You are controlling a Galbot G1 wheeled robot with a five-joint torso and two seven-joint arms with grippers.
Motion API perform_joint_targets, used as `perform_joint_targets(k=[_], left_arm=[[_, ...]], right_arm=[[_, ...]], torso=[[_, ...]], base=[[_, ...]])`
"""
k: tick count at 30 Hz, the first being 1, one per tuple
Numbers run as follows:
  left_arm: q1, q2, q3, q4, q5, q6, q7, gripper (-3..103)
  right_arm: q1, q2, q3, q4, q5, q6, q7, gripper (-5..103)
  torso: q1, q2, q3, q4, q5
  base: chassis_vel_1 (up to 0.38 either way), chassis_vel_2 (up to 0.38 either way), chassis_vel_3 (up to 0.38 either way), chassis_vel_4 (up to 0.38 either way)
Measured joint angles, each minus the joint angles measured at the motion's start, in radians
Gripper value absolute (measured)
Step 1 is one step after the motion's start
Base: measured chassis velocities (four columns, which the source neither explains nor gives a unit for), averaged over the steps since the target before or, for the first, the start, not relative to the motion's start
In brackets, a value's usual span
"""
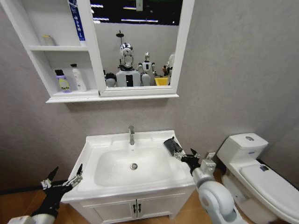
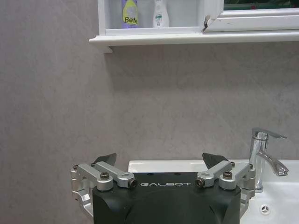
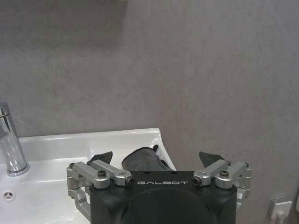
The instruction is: Move facial cleanser and shampoo from washbasin to cabinet, then wipe washbasin with towel.
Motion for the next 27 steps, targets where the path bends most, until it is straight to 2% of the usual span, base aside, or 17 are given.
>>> perform_joint_targets(k=[7,13,27], left_arm=[[0.0,0.0,0.0,0.0,0.0,0.0,0.0,100],[0.0,0.0,0.0,0.0,0.0,0.0,0.0,100],[0.0,0.0,0.0,0.0,0.0,0.0,0.0,100]], right_arm=[[-0.036,0.012,-0.009,0.068,-0.012,-0.016,0.002,100],[-0.044,0.005,-0.011,0.092,0.003,-0.037,0.004,100],[-0.037,-0.004,-0.024,0.069,0.031,-0.037,0.004,100]], torso=[[0.0,0.0,0.0,0.0003,0.0002],[0.0,0.0,0.0,0.0001,0.0002],[0.0,0.0,0.0,0.0,0.0004]], base=[[0.007,-0.009,-0.01,0.009],[0.123,-0.121,-0.124,0.144],[0.249,-0.24,-0.246,0.245]])
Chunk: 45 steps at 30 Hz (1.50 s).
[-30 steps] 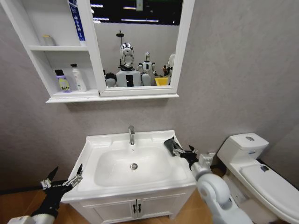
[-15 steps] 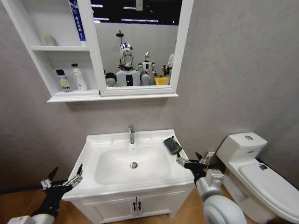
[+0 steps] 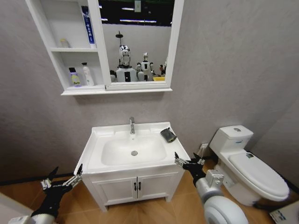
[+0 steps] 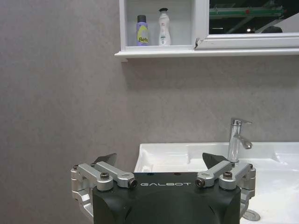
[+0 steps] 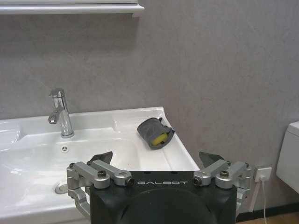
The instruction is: Move facial cleanser and shampoo from washbasin to cabinet, then wipe washbasin with towel.
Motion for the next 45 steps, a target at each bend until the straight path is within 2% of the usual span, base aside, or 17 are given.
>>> perform_joint_targets(k=[5,7,10,11,13,18,19,22,32,45], left_arm=[[0.0,0.0,0.0,0.0,0.0,0.0,0.0,100],[0.0,0.0,0.0,0.0,0.0,0.0,0.0,100],[0.0,0.0,0.0,0.0,0.0,0.0,0.0,100],[0.0,0.0,0.0,0.0,0.0,0.0,0.0,100],[0.0,0.0,0.0,0.0,0.0,0.0,0.0,100],[0.0,0.0,0.0,0.0,0.0,0.0,0.0,100],[0.0,0.0,0.0,0.0,0.0,0.0,0.0,100],[0.0,0.0,0.0,0.0,0.0,0.0,0.0,100],[0.0,0.0,0.0,0.0,0.0,0.0,0.0,100],[0.0,0.0,0.0,0.0,0.0,0.0,0.0,100]], right_arm=[[0.01,0.0,-0.002,-0.019,0.002,0.003,-0.005,100],[0.013,0.0,-0.003,-0.028,0.003,0.004,-0.008,100],[0.015,0.0,-0.004,-0.039,0.002,0.007,-0.017,100],[0.016,0.0,-0.004,-0.045,0.002,0.009,-0.021,100],[0.021,-0.001,-0.005,-0.058,0.002,0.017,-0.027,100],[0.03,-0.003,-0.011,-0.08,-0.002,0.018,-0.052,100],[0.036,-0.003,-0.016,-0.088,-0.003,0.018,-0.058,100],[0.044,-0.003,-0.022,-0.099,-0.004,0.018,-0.062,100],[0.049,-0.005,-0.023,-0.105,0.001,0.014,-0.068,100],[0.045,-0.004,-0.021,-0.097,0.005,0.013,-0.072,100]], torso=[[0.0,0.0,0.0,0.0002,-0.0008],[0.0,0.0,0.0,0.0001,0.0003],[0.0,0.0,0.0,0.0002,-0.0012],[0.0,0.0,0.0,0.0,0.0008],[0.0,0.0,0.0,0.0006,-0.0009],[-0.001,0.001,0.0,-0.0002,0.0004],[-0.001,0.0,0.0,0.0,-0.0007],[-0.001,0.0,0.0,0.0002,0.0002],[0.001,0.0,0.0,0.0,-0.0002],[0.0,0.0,0.0,0.0002,-0.0001]], base=[[0.341,-0.346,-0.348,0.346],[0.409,-0.365,-0.347,0.381],[0.4,-0.362,-0.326,0.385],[0.406,-0.309,-0.336,0.372],[0.399,-0.302,-0.329,0.346],[0.265,-0.251,-0.27,0.24],[0.14,-0.101,-0.134,0.182],[0.088,-0.084,-0.087,0.11],[0.028,-0.01,-0.018,0.028],[0.164,-0.071,-0.056,0.161]])
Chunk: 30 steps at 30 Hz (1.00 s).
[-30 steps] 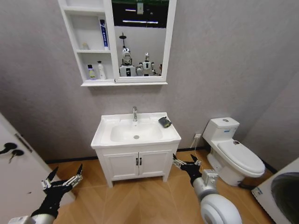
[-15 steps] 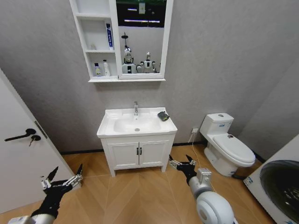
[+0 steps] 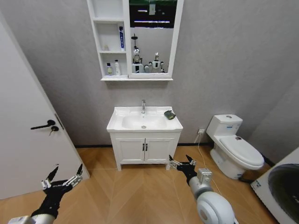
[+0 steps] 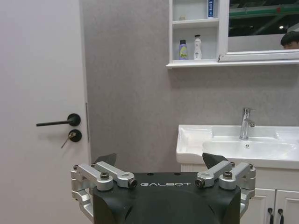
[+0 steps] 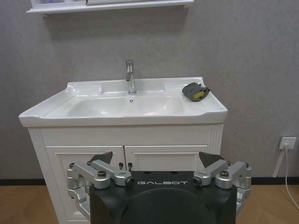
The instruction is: Move facial cleanser and shampoo from washbasin to cabinet, then wipe washbasin with towel.
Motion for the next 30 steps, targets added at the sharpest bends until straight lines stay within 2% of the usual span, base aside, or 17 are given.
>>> perform_joint_targets(k=[25,30], left_arm=[[0.0,0.0,0.0,0.0,0.0,0.0,0.0,100],[0.0,0.0,0.0,0.0,0.0,0.0,0.0,100]], right_arm=[[-0.006,0.0,-0.019,-0.005,-0.002,-0.006,-0.004,100],[-0.007,0.006,-0.02,-0.027,-0.038,0.06,-0.011,100]], torso=[[0.0,0.0,0.0,0.0,-0.0002],[0.0,0.0,0.0,-0.0001,0.0]], base=[[0.124,-0.104,-0.095,0.121],[0.061,-0.085,-0.051,0.072]])
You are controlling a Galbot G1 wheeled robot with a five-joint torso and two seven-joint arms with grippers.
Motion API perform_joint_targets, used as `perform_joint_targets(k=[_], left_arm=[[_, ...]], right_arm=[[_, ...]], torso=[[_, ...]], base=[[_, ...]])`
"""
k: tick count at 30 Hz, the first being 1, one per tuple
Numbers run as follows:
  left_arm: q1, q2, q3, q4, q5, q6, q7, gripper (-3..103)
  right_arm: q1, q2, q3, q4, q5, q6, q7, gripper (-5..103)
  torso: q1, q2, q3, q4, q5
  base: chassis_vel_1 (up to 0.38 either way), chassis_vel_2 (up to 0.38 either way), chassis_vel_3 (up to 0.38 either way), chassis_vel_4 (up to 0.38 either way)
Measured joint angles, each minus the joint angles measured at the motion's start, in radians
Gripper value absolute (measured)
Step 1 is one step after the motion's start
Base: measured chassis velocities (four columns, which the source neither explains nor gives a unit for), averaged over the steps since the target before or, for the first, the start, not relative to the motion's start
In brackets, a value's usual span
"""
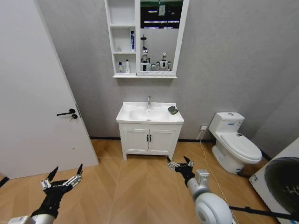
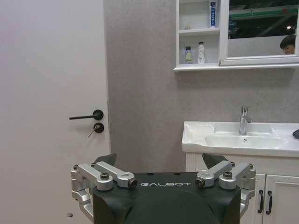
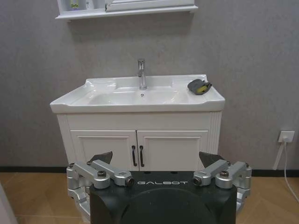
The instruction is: Move facial cleanser and shampoo from washbasin to cabinet, then wipe washbasin with towel.
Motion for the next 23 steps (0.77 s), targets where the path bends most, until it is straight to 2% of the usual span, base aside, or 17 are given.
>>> perform_joint_targets(k=[4,10,23], left_arm=[[0.0,0.0,0.0,0.0,0.0,0.0,0.0,100],[0.0,0.0,0.0,0.0,0.0,0.0,0.0,100],[0.0,0.0,0.0,0.0,0.0,0.0,0.0,100]], right_arm=[[0.002,0.008,0.024,-0.008,-0.054,0.068,-0.004,100],[-0.006,0.017,0.04,0.007,-0.059,0.095,0.0,100],[-0.006,0.019,0.041,0.008,-0.049,0.096,0.002,100]], torso=[[0.001,-0.001,0.0,0.0002,-0.0003],[0.001,0.0,0.0,0.0,-0.0001],[0.001,0.0,0.0,0.0001,0.0]], base=[[0.0,0.0,0.0,0.0],[0.0,0.0,0.0,0.0],[0.0,0.0,0.0,0.0]])
